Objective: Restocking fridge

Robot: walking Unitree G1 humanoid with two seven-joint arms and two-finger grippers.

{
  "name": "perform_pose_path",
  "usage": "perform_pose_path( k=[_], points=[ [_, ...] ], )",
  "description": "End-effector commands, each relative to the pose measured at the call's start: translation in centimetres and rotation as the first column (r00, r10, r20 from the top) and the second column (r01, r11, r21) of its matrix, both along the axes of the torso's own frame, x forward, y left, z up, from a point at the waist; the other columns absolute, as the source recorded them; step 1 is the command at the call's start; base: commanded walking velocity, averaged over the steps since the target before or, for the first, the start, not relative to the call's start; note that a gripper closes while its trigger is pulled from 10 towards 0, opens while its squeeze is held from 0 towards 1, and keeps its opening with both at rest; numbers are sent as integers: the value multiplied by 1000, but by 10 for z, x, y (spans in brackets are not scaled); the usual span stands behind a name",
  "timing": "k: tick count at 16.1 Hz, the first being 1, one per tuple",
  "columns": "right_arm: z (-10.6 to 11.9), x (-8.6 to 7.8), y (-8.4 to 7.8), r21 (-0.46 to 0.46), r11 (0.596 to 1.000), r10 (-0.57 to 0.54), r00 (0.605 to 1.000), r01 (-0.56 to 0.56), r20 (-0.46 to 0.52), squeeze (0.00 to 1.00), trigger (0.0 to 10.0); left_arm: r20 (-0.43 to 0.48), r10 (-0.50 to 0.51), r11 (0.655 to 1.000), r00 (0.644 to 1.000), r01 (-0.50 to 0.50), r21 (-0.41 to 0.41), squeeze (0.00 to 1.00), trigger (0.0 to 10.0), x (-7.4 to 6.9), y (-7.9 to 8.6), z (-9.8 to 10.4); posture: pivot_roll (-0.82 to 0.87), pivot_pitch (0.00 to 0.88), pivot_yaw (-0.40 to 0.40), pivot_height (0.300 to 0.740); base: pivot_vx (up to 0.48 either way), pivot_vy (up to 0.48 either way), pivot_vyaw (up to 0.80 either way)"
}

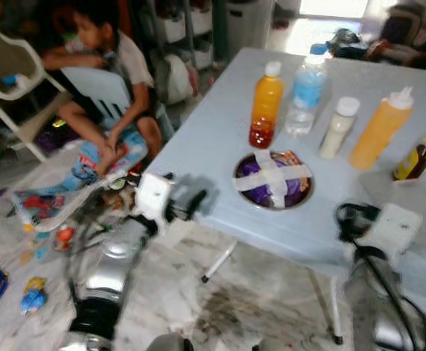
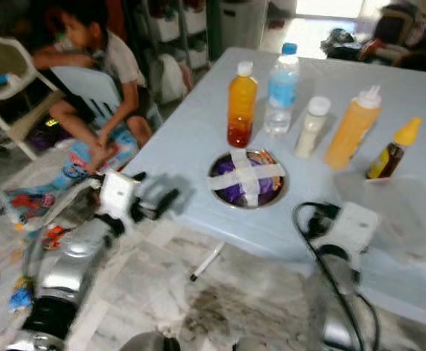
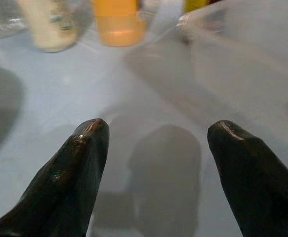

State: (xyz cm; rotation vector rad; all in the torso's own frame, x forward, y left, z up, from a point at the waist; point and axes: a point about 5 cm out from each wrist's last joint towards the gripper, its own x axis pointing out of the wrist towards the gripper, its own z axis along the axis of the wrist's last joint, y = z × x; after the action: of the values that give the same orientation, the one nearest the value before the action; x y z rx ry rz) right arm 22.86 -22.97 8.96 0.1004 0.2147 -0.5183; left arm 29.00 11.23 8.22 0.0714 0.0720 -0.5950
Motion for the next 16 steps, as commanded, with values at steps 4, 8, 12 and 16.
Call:
perform_pose_path(
  k=[4, 8, 12, 16],
  points=[
    [18, 8, 15, 65, 995, 69, 990, -77, 120, 0, 10000, -4, 23, 1000, 1000, -23, 13, 0, 10000, 0, 9, 1, -31, 0, 56, 740, 0, 0, 0],
    [23, 7, 26, 116, 988, 87, 986, -104, 143, 0, 10000, -5, -8, 1000, 1000, 8, 23, 0, 10000, 2, 10, 2, -29, 0, 59, 740, 0, 0, 0],
    [32, 20, 40, 198, 961, 152, 966, -194, 208, 0, 10000, -30, -76, 995, 997, 77, 57, 0, 10000, 1, 13, 0, -25, 0, 66, 740, 0, 0, 0],
    [24, 36, 63, 329, 906, 214, 958, -267, 191, 0, 10000, -35, -155, 981, 987, 158, 110, 0, 10000, -3, 12, -2, -8, 0, 63, 740, 0, 0, 0]
  ],
)
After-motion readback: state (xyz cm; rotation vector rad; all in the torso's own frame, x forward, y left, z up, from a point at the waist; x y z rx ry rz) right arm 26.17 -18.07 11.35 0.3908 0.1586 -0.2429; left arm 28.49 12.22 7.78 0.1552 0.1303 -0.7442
